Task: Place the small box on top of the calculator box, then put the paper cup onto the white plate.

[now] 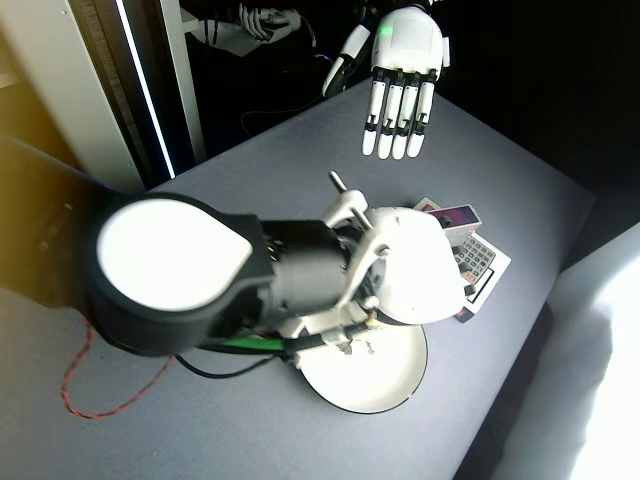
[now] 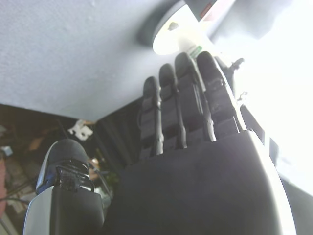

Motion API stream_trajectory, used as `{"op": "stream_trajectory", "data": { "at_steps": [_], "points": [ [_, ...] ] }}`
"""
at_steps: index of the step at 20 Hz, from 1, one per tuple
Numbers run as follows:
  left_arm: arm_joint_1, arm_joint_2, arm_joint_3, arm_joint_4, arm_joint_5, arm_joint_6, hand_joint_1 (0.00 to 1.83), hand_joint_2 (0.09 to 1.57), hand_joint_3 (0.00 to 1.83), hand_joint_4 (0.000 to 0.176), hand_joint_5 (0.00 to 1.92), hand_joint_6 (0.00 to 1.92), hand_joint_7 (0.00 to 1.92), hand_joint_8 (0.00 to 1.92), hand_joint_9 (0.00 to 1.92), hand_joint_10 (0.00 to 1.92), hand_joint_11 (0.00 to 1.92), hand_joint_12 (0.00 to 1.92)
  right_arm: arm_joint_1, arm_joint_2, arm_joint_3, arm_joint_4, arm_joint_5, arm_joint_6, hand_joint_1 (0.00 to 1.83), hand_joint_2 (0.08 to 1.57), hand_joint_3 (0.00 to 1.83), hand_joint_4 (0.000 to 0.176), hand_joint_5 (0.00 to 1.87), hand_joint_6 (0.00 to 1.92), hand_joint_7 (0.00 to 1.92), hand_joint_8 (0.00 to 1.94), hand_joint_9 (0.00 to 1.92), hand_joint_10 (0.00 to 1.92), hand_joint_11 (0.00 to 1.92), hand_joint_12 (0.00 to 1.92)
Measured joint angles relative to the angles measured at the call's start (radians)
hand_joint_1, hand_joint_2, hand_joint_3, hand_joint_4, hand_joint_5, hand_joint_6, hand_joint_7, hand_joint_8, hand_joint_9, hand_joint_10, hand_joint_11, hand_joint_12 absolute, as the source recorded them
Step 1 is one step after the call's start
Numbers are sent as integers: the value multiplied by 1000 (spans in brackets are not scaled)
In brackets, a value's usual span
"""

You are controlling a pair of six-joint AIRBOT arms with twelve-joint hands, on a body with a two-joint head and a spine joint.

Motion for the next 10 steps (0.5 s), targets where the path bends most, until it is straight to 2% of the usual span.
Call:
{"op": "stream_trajectory", "data": {
  "at_steps": [2, 4, 5, 10],
  "points": [
    [0, 0, 0, 2, 1, 0, 0, 1182, 0, 0, 290, 1, 325, 1, 311, 0, 0, 589, 0, -8, 15, -21, 20, 2, 1488, 1117, 1, 0, 848, 1085, 988, 819, 921, 1061, 793, 1613],
    [0, 0, 0, 5, 0, 0, 4, 1189, 1, 0, 324, 6, 374, 8, 359, 9, 0, 679, -1, -12, 27, -20, 31, 5, 1487, 1121, 0, 0, 854, 1084, 964, 852, 922, 1061, 789, 1613],
    [0, 0, 2, 6, -1, 0, 9, 1192, 1, 0, 316, 1, 365, 2, 351, 3, 0, 657, -8, -15, 35, -13, 33, 5, 1485, 1133, 2, 0, 825, 1118, 933, 896, 889, 1116, 777, 1644],
    [-2, 0, 4, 13, 1, -1, 0, 1202, 2, 0, 297, 1, 344, 0, 328, 0, 0, 603, -47, -27, 56, 12, 30, 5, 1491, 1105, 0, 0, 862, 1046, 1028, 770, 962, 1001, 810, 1585]
  ]
}}
